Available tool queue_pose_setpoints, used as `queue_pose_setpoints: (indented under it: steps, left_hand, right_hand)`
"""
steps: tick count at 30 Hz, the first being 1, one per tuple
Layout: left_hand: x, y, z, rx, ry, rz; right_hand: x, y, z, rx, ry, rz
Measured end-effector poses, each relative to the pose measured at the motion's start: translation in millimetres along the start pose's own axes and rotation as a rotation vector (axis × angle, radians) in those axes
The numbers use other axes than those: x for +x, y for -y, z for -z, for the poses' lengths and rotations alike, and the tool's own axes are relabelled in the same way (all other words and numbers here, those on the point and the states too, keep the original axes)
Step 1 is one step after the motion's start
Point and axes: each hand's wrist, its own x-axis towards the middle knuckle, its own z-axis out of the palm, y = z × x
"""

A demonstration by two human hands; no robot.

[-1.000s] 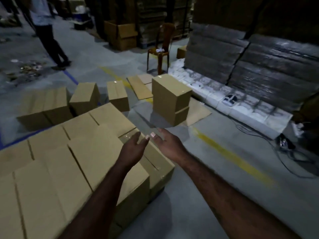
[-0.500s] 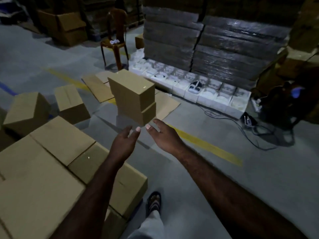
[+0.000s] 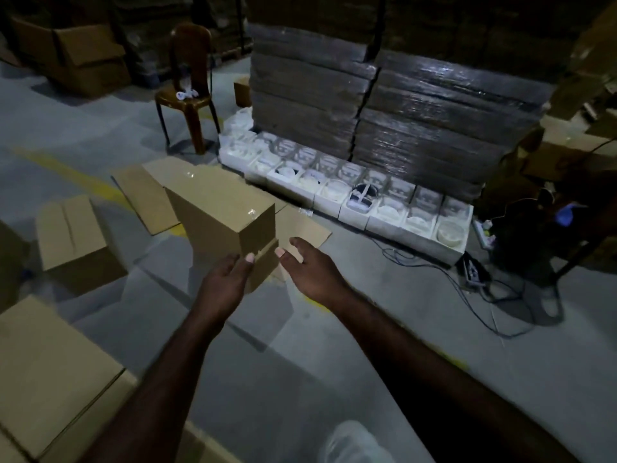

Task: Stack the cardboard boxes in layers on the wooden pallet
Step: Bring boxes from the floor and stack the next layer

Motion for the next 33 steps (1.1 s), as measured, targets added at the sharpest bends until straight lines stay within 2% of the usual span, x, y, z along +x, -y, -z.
queue_pose_setpoints:
  steps: [9,17,22,26,33]
  left_hand:
    - [207.7,-18.3,-55.4,-0.022,-0.116,0.074]
    - [346.1,-30.2,-74.8,0.014,-0.218,0.299]
    - [416.0,-9.7,-60.7,0.154,-0.282,0.380]
    - [482.3,21.7,-47.7,0.298,-0.218,0.420]
    - [612.0,59.0,-12.0,0.283,-0.178,0.591]
  right_hand:
    - [226.1,-29.9,40.1,-0.036,0.110,0.037]
    - [408.8,-50.2,69.3,-0.150,0.271,0.020]
    - [513.0,-60.9,48.3,-0.303,0.350,0.050]
    - [587.2,-63.6,12.9,-0.388,0.419,0.099]
    - [717.2,-47.1,-45.9,-0.451,0.480,0.060]
